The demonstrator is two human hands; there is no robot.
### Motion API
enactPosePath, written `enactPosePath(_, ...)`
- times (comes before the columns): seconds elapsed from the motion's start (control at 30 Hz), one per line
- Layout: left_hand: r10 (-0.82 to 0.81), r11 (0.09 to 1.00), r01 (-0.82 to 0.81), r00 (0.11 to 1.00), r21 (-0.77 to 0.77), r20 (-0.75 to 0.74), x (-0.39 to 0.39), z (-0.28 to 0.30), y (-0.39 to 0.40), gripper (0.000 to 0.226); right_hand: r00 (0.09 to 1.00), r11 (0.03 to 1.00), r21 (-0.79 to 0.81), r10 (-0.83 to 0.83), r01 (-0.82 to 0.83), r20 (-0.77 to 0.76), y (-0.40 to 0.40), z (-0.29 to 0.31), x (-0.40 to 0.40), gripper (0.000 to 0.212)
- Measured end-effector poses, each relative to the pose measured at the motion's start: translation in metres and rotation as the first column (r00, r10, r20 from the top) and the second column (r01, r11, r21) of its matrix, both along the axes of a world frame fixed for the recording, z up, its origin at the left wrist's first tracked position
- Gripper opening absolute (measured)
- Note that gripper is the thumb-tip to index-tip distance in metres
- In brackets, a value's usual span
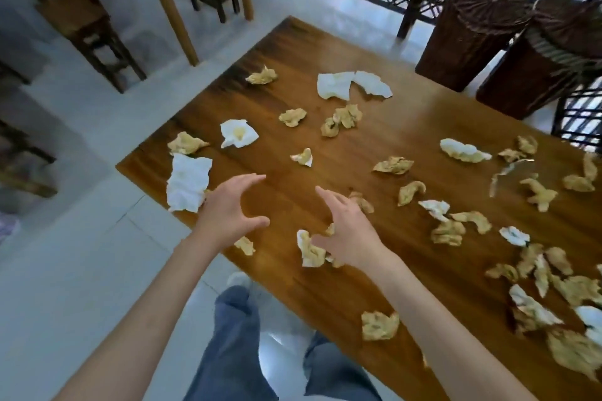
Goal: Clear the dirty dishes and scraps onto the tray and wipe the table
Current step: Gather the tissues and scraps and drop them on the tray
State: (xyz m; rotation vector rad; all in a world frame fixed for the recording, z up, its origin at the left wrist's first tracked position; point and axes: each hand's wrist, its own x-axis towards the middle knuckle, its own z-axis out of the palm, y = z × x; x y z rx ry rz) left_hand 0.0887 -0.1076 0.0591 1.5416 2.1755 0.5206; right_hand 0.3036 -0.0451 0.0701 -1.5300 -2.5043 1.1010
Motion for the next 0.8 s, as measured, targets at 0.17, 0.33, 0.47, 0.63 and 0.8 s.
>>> enactPosePath(0.17, -0.197, 0.979, 0.2, 0.978, -0.046, 0.07, -0.029, -0.019, 0.024, 0.074, 0.981, 0.983, -0.038, -0.179, 0.182, 0.081, -0.008, -0.023, -0.036, 0.088)
enactPosePath(0.33, -0.348, 0.936, 0.35, 0.934, -0.021, 0.084, -0.057, -0.03, 0.03, 0.068, 0.904, 0.927, 0.035, -0.373, 0.374, 0.209, -0.033, -0.039, -0.06, 0.092)
enactPosePath(0.47, -0.431, 0.9, 0.434, 0.899, -0.035, 0.071, -0.073, -0.039, 0.03, 0.069, 0.779, 0.839, 0.091, -0.534, 0.536, 0.329, -0.052, -0.059, -0.064, 0.1)
enactPosePath(0.63, -0.473, 0.878, 0.478, 0.877, -0.043, 0.083, -0.074, -0.046, 0.035, 0.07, 0.697, 0.75, 0.001, -0.615, 0.661, 0.37, -0.052, -0.078, -0.058, 0.108)
enactPosePath(0.8, -0.495, 0.864, 0.5, 0.865, -0.06, 0.079, -0.065, -0.044, 0.039, 0.07, 0.692, 0.742, -0.018, -0.616, 0.67, 0.375, -0.039, -0.086, -0.05, 0.107)
